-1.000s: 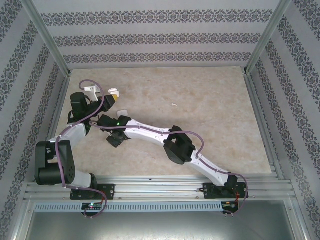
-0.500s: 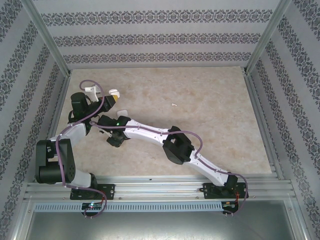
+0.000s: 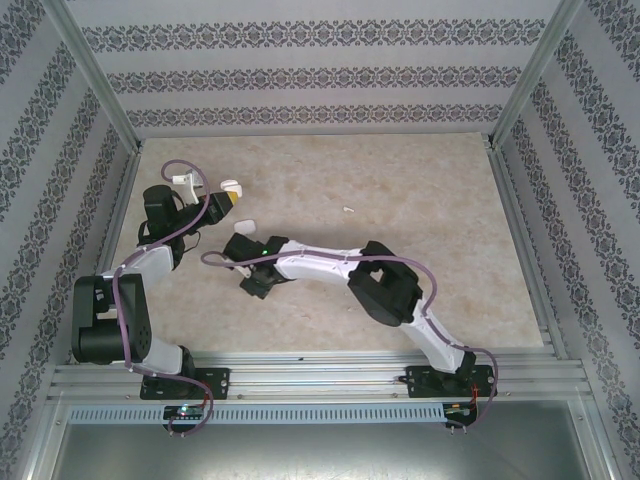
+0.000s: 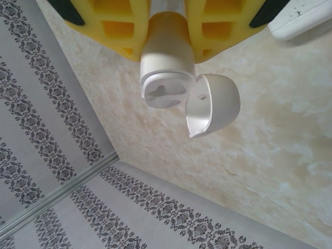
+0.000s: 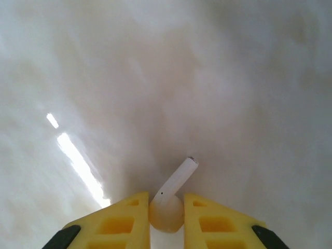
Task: Insert wireless bluetooth earbuds into charging case
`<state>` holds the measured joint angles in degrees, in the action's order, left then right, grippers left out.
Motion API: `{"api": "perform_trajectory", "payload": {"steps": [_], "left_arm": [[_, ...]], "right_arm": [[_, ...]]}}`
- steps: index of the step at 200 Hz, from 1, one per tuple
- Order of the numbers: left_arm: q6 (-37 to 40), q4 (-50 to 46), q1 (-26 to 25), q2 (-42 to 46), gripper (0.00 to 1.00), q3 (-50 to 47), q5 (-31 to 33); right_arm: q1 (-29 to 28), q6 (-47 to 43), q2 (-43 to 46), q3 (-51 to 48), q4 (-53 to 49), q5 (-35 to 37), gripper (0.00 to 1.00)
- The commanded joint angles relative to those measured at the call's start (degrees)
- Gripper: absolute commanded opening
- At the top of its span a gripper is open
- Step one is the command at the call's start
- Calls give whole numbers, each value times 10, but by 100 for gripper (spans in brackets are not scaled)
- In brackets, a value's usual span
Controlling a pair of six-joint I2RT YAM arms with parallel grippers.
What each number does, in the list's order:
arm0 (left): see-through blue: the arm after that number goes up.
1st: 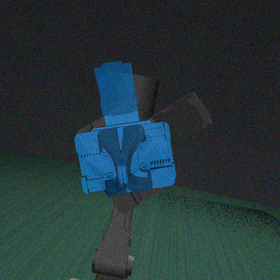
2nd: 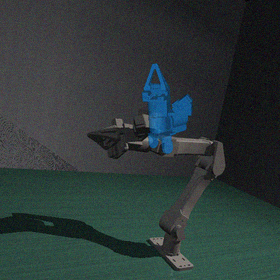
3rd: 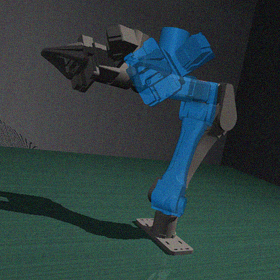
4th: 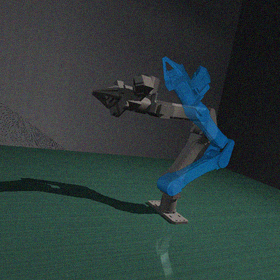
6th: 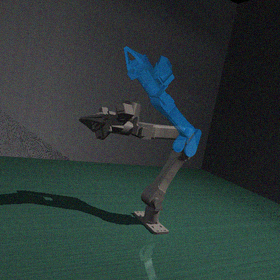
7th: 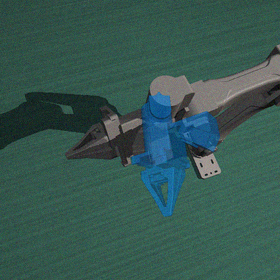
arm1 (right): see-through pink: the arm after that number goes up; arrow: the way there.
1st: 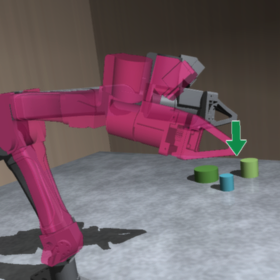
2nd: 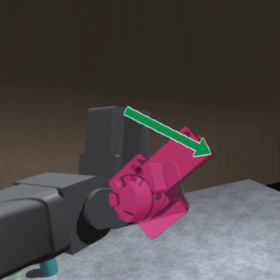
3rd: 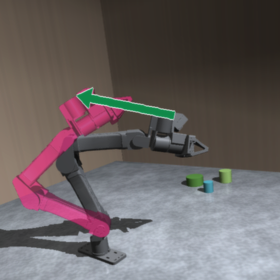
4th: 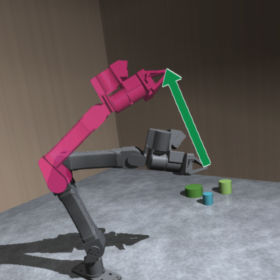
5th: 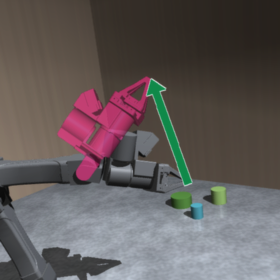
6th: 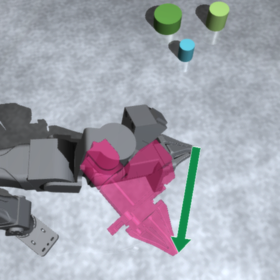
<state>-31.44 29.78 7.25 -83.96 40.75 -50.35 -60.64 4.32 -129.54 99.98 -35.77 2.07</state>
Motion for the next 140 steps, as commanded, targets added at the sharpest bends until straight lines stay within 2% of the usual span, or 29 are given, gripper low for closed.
{"api": "perform_trajectory", "payload": {"steps": [1, 27, 51, 77, 104, 140], "left_arm": [[-11, 30, 1, 2, 0, 1, -15], [-6, 23, -8, 4, 0, -4, -17], [-6, 27, -27, -2, 0, -10, -12], [-11, 32, -49, -7, 0, -12, -8], [-6, 27, -66, -6, 0, -15, -4], [-3, 24, -72, -2, 0, -19, 0]], "right_arm": [[22, 2, 53, -84, -5, 33, 18], [49, 2, 112, -197, 16, 18, 19], [79, -13, 136, -241, 6, -20, 21], [92, -29, 141, -247, -20, -26, 30], [94, -5, 146, -233, -30, -19, 41], [91, 63, 163, -186, -68, -10, 46]]}}
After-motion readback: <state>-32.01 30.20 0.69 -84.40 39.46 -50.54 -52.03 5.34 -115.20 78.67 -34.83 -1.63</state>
